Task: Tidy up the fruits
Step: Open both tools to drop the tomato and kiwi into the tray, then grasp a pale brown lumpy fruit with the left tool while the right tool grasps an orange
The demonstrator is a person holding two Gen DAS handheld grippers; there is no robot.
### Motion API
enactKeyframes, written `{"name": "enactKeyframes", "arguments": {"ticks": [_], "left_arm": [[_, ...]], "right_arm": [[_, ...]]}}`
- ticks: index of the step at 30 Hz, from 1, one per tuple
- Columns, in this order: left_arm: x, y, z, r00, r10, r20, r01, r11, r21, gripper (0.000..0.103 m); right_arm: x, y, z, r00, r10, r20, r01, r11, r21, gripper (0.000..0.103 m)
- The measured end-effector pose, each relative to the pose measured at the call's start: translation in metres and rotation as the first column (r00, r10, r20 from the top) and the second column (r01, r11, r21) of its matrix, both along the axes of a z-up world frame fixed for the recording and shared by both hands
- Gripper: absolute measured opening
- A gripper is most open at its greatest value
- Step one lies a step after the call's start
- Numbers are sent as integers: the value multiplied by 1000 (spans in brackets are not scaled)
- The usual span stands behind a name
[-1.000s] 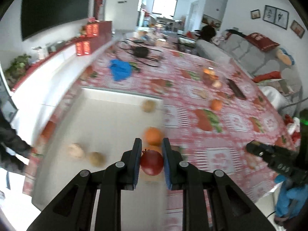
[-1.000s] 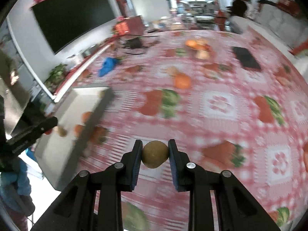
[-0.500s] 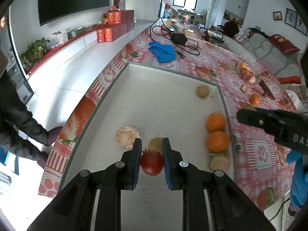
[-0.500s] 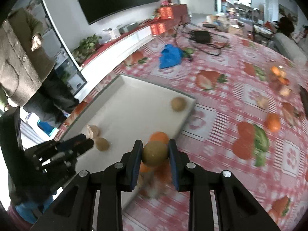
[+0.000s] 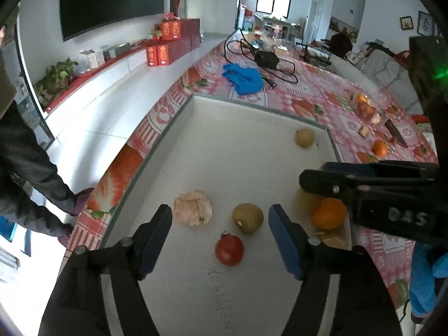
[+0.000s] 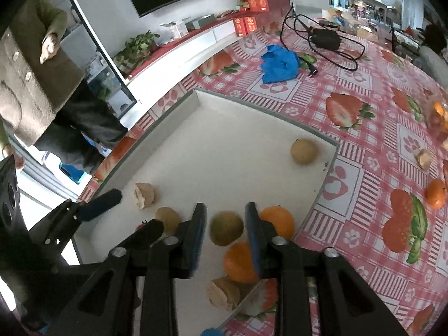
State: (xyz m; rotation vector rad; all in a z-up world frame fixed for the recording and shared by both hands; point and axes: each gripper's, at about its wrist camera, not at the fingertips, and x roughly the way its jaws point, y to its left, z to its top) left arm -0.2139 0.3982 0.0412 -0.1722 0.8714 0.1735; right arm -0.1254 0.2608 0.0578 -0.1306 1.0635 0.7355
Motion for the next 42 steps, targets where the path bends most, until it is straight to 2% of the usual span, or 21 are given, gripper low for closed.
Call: {"name": "enactKeyframes", "arguments": {"ticks": [1, 2, 6, 10, 17, 21, 28, 30, 32, 33, 34, 37, 42], "left_arm": [[1, 0, 1, 1000, -2, -2, 2, 1000, -2, 76], [2, -2, 3, 1000, -3, -5, 3, 1000, -2, 76], [6, -10, 13, 1000, -15, -1, 15, 1000, 12, 78], [11, -27, 26, 999, -48, 18, 48, 999, 13, 78], [26, -69, 44, 989, -147, 22, 146, 989, 8, 78], [39, -89, 52, 982, -190, 16, 190, 982, 15, 78], [72, -120, 58, 972, -234, -21, 235, 970, 53, 79], [82, -128, 58, 969, -247, -31, 249, 966, 72, 79], [93, -136, 59, 966, -255, -38, 258, 962, 87, 79], [100, -141, 59, 965, -260, -42, 263, 960, 91, 79], [105, -145, 58, 964, -263, -46, 266, 959, 93, 79], [125, -160, 54, 959, -277, -53, 281, 956, 81, 79], [164, -194, 41, 952, -302, -54, 306, 949, 81, 79]], "right_arm": [[0, -3, 3, 1000, -7, 8, 7, 1000, 10, 94], [0, -9, 7, 999, -24, 28, 23, 999, 22, 98], [4, -39, 22, 993, -75, 96, 73, 997, 25, 98], [15, -83, 26, 970, -183, 158, 186, 982, -6, 98], [65, -169, -8, 904, -402, 144, 419, 901, -117, 98], [89, -190, -26, 882, -458, 113, 470, 871, -143, 98], [115, -184, -36, 897, -425, 122, 439, 889, -129, 98], [118, -181, -39, 900, -415, 130, 430, 893, -129, 83], [119, -178, -40, 899, -404, 169, 429, 890, -154, 60], [118, -178, -41, 901, -398, 175, 424, 892, -156, 56], [118, -181, -40, 900, -395, 185, 423, 893, -152, 41], [115, -199, -37, 904, -402, 147, 417, 904, -93, 39], [93, -244, -35, 893, -436, 108, 441, 897, -29, 39]]}}
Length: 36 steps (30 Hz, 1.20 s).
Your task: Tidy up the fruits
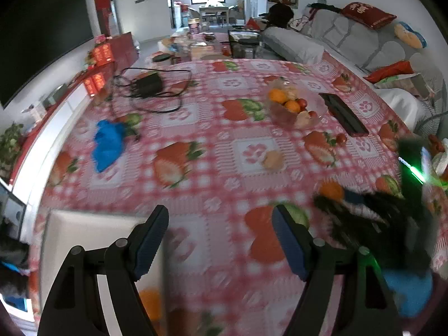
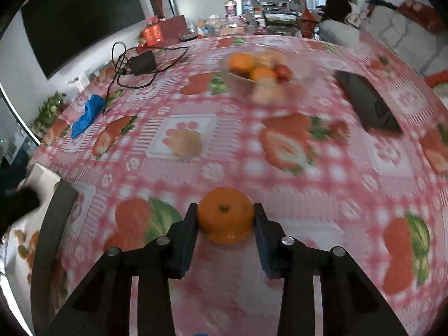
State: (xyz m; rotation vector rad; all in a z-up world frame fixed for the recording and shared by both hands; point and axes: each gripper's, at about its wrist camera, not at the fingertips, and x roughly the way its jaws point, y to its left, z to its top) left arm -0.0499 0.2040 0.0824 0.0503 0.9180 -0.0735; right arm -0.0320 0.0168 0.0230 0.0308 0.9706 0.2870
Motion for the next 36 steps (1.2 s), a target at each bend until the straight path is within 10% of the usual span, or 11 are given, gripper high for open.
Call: {"name": "enactKeyframes", "arguments": {"ticks": [14, 18, 19, 36], "left_arm": [[97, -72, -70, 998, 11, -67, -9, 1000, 28, 77], [97, -73, -75, 999, 16, -42, -16, 1000, -8, 41], [95, -75, -74, 999, 3, -39, -3, 1000, 1, 28], [-69, -33, -73, 998, 60, 12, -59, 996, -74, 30]], "right_arm": [[-76, -84, 4, 995, -100, 23, 100, 995, 28, 39], [-85, -82, 1, 995, -91, 38, 91, 996, 7, 39], [-86, -80, -1, 995, -88, 38, 88, 996, 4, 39], [-139, -60, -4, 991, -91, 99, 97, 994, -55, 40]]}}
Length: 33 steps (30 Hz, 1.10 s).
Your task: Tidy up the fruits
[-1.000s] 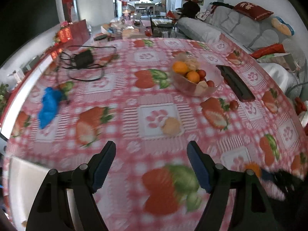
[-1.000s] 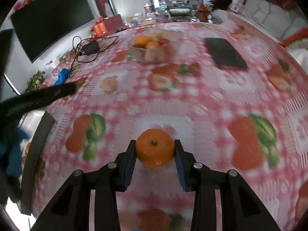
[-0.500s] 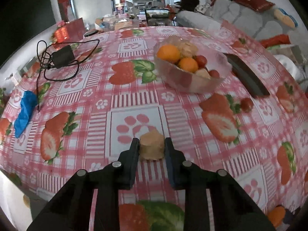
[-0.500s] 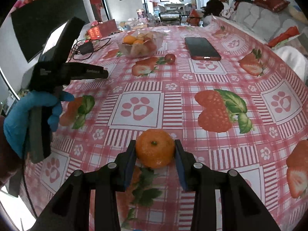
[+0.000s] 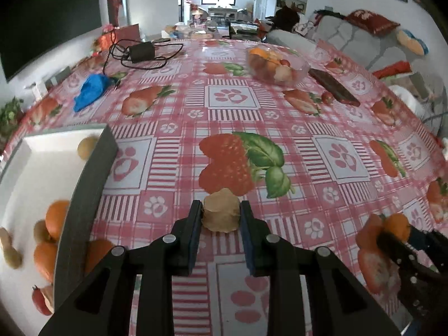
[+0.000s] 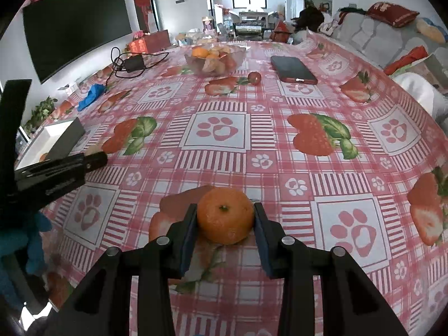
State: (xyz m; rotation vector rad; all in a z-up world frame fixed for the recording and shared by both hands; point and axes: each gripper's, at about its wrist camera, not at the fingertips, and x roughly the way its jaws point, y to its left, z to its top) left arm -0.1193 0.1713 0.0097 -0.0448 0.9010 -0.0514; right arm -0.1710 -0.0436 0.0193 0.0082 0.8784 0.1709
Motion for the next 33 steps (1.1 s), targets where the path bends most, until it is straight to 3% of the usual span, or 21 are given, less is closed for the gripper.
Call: {"name": "enactKeyframes", "arguments": {"ticks": [7, 13, 33], "left_arm": [[-15, -7, 0, 1000, -29, -3, 29, 998, 58, 30], [-36, -11, -3, 998, -15, 55, 11, 997, 76, 30], [-34, -8, -3, 998, -20, 67, 17, 999, 45, 30]], "right_arm": [[-11, 6, -5, 996, -16, 88, 20, 999, -40, 40], [-9, 6, -5, 996, -17, 90, 22, 998, -51, 40], [-9, 7, -5, 996, -14, 93, 19, 998, -58, 40]]}}
